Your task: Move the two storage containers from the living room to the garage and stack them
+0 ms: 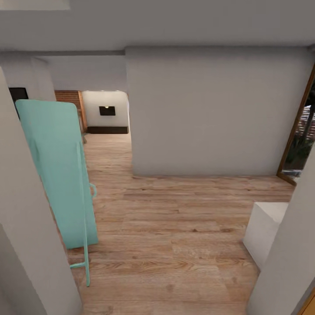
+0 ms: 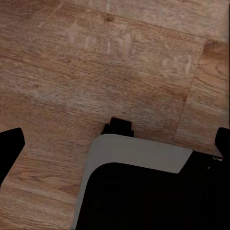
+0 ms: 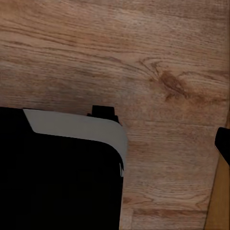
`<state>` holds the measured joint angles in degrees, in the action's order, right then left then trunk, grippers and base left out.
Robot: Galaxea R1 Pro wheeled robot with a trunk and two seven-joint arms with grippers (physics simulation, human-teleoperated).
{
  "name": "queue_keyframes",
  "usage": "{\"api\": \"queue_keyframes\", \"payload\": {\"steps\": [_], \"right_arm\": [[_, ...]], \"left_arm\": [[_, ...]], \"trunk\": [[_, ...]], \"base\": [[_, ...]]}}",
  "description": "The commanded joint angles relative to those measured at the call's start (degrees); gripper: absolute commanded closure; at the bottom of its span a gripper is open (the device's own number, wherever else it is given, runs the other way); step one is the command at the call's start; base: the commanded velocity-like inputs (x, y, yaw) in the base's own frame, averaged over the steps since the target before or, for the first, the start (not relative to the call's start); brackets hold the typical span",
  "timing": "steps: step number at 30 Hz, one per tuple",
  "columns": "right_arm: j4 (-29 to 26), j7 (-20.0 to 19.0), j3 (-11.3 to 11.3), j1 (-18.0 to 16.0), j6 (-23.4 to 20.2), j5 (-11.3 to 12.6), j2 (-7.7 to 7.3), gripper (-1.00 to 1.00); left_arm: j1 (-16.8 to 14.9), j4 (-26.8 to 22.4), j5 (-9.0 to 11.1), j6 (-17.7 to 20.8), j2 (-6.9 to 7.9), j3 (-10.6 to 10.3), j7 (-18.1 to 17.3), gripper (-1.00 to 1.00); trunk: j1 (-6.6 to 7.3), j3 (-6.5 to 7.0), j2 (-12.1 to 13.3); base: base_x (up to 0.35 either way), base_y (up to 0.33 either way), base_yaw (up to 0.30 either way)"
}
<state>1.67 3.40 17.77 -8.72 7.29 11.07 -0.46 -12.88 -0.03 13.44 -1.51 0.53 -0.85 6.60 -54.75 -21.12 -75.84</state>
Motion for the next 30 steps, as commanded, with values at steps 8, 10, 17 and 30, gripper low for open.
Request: {"api": "queue_keyframes", "payload": {"steps": [8,10,17,30], "right_arm": [[0.18,0.02,0.42,-0.07,0.4,0.57,0.11,-1.0],[0.18,0.02,0.36,-0.07,0.37,0.69,0.11,-1.0],[0.18,0.02,0.48,-0.07,0.35,0.66,0.04,-1.0],[0.18,-0.01,0.7,-0.07,0.22,0.54,-0.11,-1.0]], "left_arm": [[-0.04,0.1,0.36,-0.1,-0.07,-0.12,0.08,-1.0],[-0.04,0.07,0.36,-0.09,-0.05,-0.12,0.08,-1.0],[-0.05,0.04,0.36,-0.09,-0.08,-0.15,0.08,-1.0],[-0.04,0.03,0.36,-0.1,-0.1,-0.14,0.08,-1.0]], "trunk": [[-0.03,-0.06,-0.03],[-0.03,-0.06,-0.03],[-0.03,-0.06,-0.03],[-0.03,-0.06,-0.03]], "base": [[0.322,0.0,0.0],[0.322,-0.038,0.0],[0.322,-0.083,0.0],[0.322,-0.093,0.0]]}}
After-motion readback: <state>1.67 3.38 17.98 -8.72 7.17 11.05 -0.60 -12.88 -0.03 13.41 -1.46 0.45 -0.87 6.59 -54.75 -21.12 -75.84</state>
